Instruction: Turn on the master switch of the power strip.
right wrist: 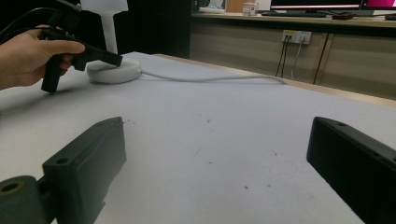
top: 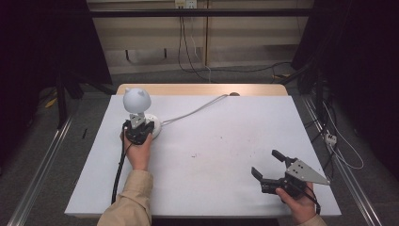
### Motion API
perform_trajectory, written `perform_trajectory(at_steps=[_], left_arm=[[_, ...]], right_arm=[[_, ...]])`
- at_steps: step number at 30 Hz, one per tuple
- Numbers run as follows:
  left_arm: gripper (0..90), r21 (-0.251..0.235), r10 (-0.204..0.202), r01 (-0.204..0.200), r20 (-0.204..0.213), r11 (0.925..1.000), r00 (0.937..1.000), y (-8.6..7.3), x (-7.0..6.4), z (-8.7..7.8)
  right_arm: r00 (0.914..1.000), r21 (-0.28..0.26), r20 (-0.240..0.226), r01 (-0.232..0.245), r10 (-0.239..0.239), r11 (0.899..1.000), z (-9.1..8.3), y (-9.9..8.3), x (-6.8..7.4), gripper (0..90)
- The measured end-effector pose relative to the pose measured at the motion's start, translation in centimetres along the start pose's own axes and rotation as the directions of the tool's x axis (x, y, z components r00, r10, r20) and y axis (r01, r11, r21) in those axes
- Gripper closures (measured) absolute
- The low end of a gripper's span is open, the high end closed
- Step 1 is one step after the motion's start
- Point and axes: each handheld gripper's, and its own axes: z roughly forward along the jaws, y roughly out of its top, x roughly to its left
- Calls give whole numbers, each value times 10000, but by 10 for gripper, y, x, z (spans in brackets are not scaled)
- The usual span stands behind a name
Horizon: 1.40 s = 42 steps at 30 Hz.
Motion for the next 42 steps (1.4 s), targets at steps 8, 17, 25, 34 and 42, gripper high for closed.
perform_trajectory(at_steps=[8, 17, 25, 34, 42], left_arm=[[900, -157, -61, 61, 23, 9999, 10000, -1, -1, 1], [900, -138, 34, -35, -34, 9999, 10000, 0, -3, 2], [900, -93, 151, -154, -226, 9998, 9996, 1, -5, 5], [900, 70, 414, -413, -252, 9991, 9988, 1, -4, 4], [900, 117, 590, -587, -288, 9982, 9978, 1, -5, 4]], right_arm=[[10000, 7, -7, 17, -17, 10000, 0, 0, 0, 41], [10000, -9, -17, -12, 12, 10000, 0, 0, -2, 42], [10000, -6, 21, -48, 48, 10000, -1, 0, -2, 42], [10000, -2, 18, -55, 55, 10000, -1, 0, -3, 42], [10000, 15, -39, -11, 11, 10000, 0, 0, -2, 42]])
